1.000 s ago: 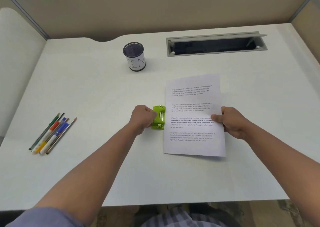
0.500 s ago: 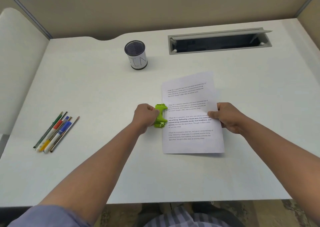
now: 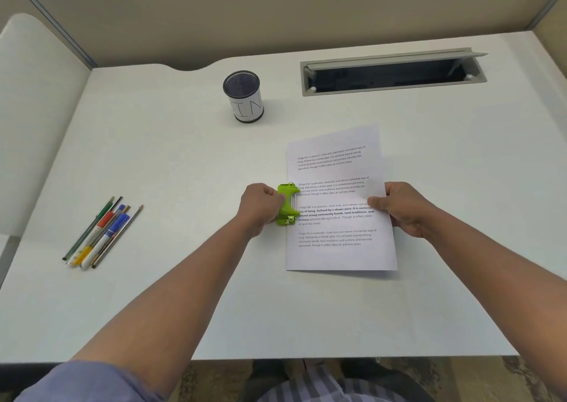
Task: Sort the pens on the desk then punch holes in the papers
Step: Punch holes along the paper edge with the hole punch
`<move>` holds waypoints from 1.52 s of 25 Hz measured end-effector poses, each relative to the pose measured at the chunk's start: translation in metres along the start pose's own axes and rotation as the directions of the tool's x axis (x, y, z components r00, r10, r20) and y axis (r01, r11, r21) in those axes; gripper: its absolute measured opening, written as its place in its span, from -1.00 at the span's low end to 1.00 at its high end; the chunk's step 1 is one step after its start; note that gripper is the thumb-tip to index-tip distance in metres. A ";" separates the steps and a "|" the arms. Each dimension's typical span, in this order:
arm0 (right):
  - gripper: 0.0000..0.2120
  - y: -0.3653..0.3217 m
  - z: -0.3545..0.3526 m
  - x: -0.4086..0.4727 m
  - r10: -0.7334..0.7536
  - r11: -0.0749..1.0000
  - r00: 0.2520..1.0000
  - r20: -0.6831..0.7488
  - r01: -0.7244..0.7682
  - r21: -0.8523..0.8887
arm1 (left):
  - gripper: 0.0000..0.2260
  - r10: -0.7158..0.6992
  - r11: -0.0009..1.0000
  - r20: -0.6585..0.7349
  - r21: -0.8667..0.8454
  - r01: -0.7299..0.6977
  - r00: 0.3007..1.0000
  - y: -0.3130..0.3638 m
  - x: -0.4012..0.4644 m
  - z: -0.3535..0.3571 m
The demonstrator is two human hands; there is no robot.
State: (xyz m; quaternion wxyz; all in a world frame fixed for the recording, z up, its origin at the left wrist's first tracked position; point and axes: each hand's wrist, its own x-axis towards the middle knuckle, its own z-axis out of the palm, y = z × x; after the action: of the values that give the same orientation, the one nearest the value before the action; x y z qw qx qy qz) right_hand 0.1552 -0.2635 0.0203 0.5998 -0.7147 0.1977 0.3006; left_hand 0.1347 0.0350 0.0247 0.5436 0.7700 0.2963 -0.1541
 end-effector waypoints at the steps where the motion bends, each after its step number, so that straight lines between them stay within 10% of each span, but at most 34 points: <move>1: -0.86 -0.001 0.000 0.000 0.001 1.000 1.000 0.003 -0.001 -0.002 | -0.85 -0.001 1.000 0.002 -0.001 0.001 1.000 0.000 0.000 0.000; 38: -0.83 -0.003 0.001 -0.001 -0.009 1.000 1.000 0.017 0.010 -0.028 | -0.77 -0.047 0.999 0.103 0.019 0.045 0.994 0.006 0.005 -0.007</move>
State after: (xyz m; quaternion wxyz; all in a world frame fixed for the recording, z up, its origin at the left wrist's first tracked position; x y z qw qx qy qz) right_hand 0.1559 -0.2620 0.0229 0.5927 -0.7215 0.1851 0.3063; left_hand 0.1416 0.0412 0.0294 0.5480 0.7586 0.2842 -0.2087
